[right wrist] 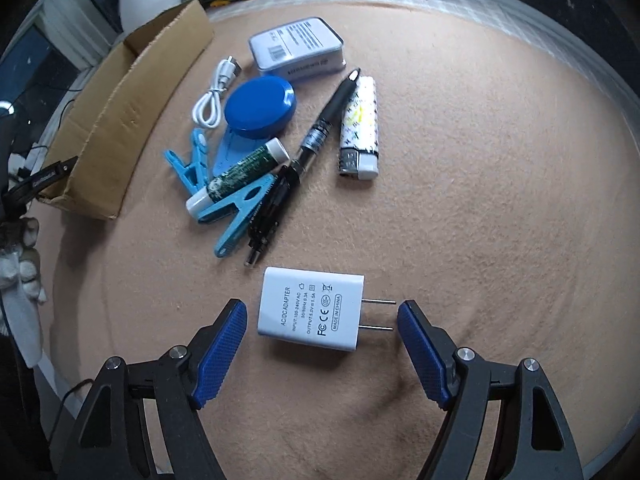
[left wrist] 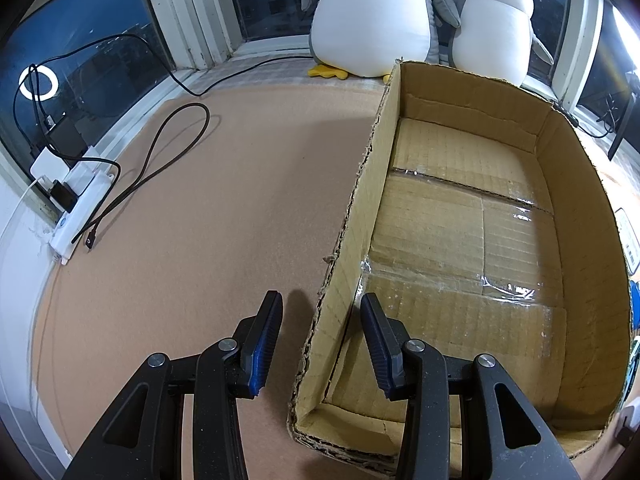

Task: Organize rigid objects
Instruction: 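Move the right tool to the white USB charger and close on it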

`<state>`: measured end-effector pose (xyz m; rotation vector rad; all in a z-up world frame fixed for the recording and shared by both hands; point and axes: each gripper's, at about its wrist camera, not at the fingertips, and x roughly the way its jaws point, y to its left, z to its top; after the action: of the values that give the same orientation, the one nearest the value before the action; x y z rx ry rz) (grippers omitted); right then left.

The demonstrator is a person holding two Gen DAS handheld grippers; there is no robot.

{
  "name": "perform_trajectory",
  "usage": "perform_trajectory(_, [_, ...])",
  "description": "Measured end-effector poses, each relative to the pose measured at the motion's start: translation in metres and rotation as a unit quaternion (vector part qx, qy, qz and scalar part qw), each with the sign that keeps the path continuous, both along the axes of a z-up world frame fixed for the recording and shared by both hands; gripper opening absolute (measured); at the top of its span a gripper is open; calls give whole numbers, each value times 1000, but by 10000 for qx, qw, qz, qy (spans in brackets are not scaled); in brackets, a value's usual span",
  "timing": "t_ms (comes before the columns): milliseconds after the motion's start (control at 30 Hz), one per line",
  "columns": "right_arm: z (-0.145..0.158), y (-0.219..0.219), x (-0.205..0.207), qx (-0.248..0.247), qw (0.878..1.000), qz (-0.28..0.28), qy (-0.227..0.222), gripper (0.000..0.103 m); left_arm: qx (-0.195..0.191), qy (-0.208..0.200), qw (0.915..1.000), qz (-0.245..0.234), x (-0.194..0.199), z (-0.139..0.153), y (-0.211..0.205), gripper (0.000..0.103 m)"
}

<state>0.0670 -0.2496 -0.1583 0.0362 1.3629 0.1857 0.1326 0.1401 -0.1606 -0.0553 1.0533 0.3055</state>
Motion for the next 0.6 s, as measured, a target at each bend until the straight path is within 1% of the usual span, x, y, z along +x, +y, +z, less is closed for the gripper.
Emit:
perform_trajectory(167, [-1, 0, -1, 47, 9999, -130, -98, 74, 0, -10, 10000, 10, 1, 0, 0, 44])
perform_trajectory(300, [-1, 4, 5, -66, 9999, -100, -117, 74, -14, -18, 10000, 2, 1, -1, 1, 44])
perform_trajectory(400, [0, 10, 6, -211, 9996, -70, -181, 66, -28, -27, 10000, 8, 2, -1, 2, 44])
perform_trajectory(433, [0, 12, 5, -262, 9994, -70, -212, 61, -28, -30, 10000, 8, 2, -1, 2, 44])
perform_trajectory(600, [-1, 15, -4, -294, 9992, 37, -259, 61, -26, -31, 10000, 6, 1, -1, 2, 44])
